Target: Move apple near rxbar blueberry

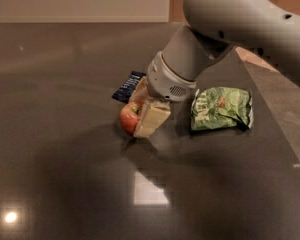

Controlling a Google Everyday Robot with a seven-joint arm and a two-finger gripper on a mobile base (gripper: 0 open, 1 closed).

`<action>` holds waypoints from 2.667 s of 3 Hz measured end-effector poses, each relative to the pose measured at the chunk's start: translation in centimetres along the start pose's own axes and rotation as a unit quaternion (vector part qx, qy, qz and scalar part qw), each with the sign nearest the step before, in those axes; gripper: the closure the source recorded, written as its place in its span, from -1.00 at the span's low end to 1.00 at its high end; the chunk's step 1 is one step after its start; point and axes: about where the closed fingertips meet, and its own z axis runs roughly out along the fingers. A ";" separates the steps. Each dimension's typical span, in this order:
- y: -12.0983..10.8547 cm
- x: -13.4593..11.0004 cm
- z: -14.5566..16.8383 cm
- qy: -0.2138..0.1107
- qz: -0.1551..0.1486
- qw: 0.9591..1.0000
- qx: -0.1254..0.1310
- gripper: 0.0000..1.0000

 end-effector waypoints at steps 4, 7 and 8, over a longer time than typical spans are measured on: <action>-10.5 4.4 -0.2 0.029 0.123 0.986 0.111 0.63; -12.8 5.8 0.6 0.027 0.146 0.983 0.105 -0.77; -13.1 5.8 0.8 0.022 0.145 0.984 0.102 -1.00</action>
Offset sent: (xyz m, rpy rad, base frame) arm 0.1162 -0.0199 -0.0105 -0.0324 -0.0732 -0.3425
